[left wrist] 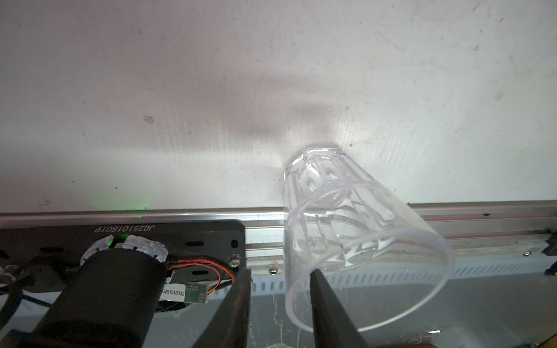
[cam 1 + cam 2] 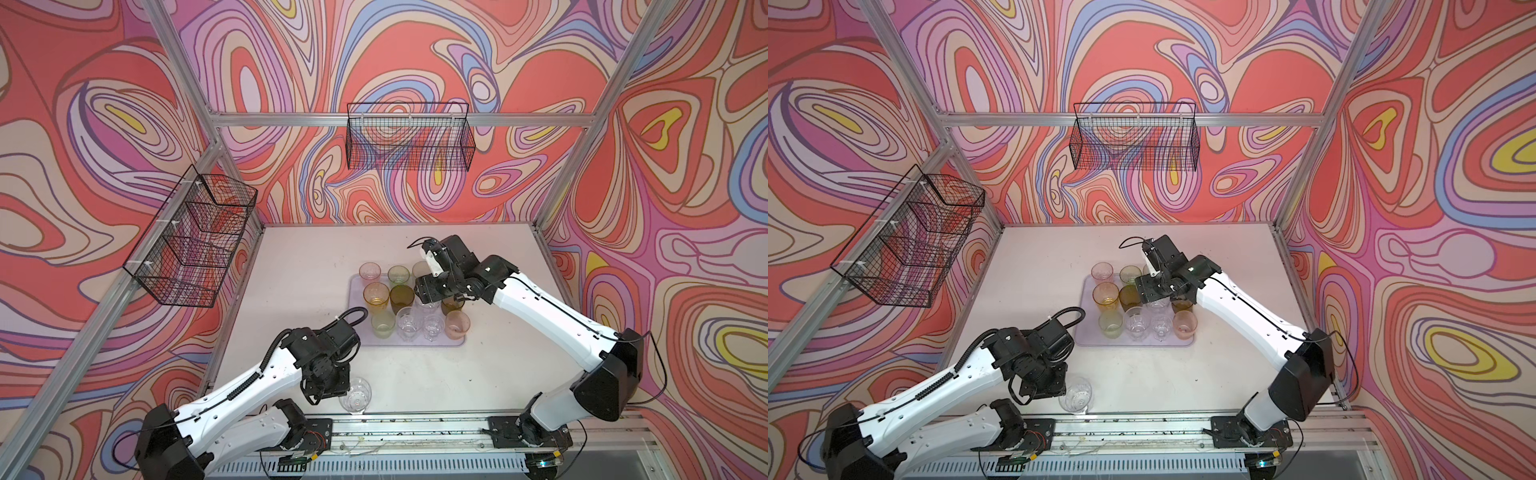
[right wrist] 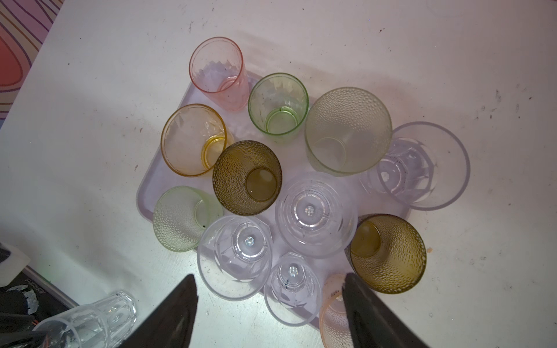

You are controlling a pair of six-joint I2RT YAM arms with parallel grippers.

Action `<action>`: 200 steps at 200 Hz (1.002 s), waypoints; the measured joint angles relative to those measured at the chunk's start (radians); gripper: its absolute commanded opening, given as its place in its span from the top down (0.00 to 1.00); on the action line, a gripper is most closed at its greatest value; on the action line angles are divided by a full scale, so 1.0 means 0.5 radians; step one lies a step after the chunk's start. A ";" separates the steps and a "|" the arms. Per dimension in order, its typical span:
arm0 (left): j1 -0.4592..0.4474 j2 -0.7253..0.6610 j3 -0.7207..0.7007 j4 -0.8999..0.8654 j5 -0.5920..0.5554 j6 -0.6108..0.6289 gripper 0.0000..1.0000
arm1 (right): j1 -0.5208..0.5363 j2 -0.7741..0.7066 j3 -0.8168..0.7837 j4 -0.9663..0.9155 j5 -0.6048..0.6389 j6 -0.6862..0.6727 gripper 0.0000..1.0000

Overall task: Place the glasses into the tray
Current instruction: Pick up the glass from the bottom-center of the table.

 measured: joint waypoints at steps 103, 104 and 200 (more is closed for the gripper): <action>-0.025 0.165 0.002 0.059 -0.005 -0.005 0.90 | 0.000 0.001 0.000 0.000 0.001 0.000 0.21; -0.025 0.166 0.002 0.059 -0.005 -0.005 0.90 | 0.000 0.001 0.000 0.000 0.001 0.000 0.21; -0.025 0.326 0.285 -0.085 -0.079 0.067 1.00 | 0.000 0.001 0.000 -0.006 0.001 -0.001 0.21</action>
